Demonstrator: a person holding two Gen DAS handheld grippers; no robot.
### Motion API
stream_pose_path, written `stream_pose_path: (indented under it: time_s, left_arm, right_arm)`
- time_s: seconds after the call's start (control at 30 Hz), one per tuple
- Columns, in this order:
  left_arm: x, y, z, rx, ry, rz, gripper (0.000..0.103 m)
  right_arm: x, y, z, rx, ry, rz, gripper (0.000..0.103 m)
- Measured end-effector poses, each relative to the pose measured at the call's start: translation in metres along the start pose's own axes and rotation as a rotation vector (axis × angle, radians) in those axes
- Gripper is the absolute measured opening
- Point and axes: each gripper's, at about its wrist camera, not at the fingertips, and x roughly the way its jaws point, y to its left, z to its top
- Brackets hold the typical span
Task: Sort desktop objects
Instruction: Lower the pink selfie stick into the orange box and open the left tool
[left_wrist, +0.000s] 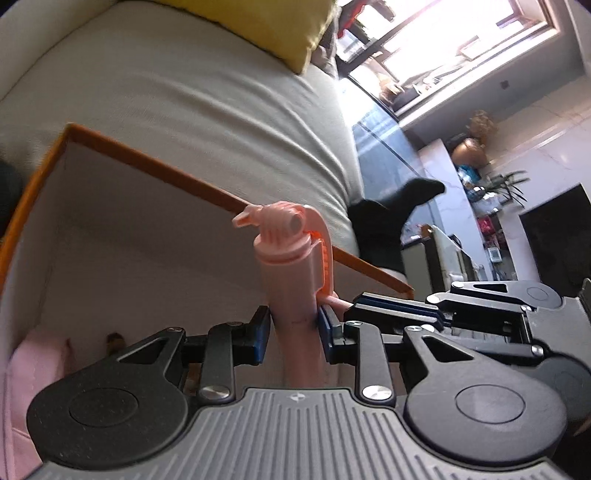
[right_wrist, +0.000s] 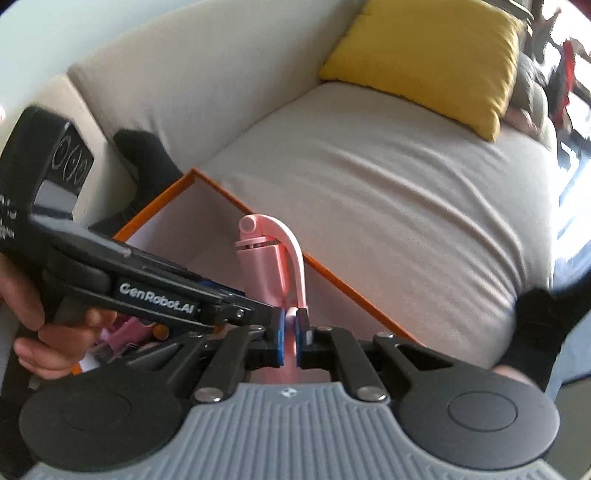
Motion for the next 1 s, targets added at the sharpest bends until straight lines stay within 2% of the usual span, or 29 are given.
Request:
stream_pose_path:
  time_s: [0.37, 0.47, 0.57, 0.73, 0.87, 1.0]
  left_arm:
    - [-0.031, 0.041, -0.005, -0.082, -0.029, 0.068, 0.031]
    - [-0.04, 0.043, -0.008, -0.082, -0.051, 0.081, 0.031]
    - [-0.05, 0.043, -0.01, -0.08, -0.07, 0.072, 0.031]
    - [-0.063, 0.036, -0.016, -0.038, -0.109, 0.098, 0.031]
    - [-0.073, 0.035, -0.024, -0.031, -0.138, 0.114, 0.031]
    - [-0.082, 0.034, -0.032, -0.02, -0.149, 0.123, 0.031]
  right_arm:
    - [0.041, 0.054, 0.009, -0.367, 0.002, -0.125, 0.005]
    - [0.053, 0.07, -0.002, -0.509, -0.007, -0.181, 0.004]
    - [0.063, 0.082, -0.012, -0.612, -0.016, -0.224, 0.004]
    - [0.077, 0.095, -0.033, -0.761, -0.038, -0.293, 0.004]
    - [0.073, 0.097, -0.04, -0.78, -0.048, -0.291, 0.005]
    - [0.06, 0.088, -0.028, -0.649, -0.012, -0.159, 0.005]
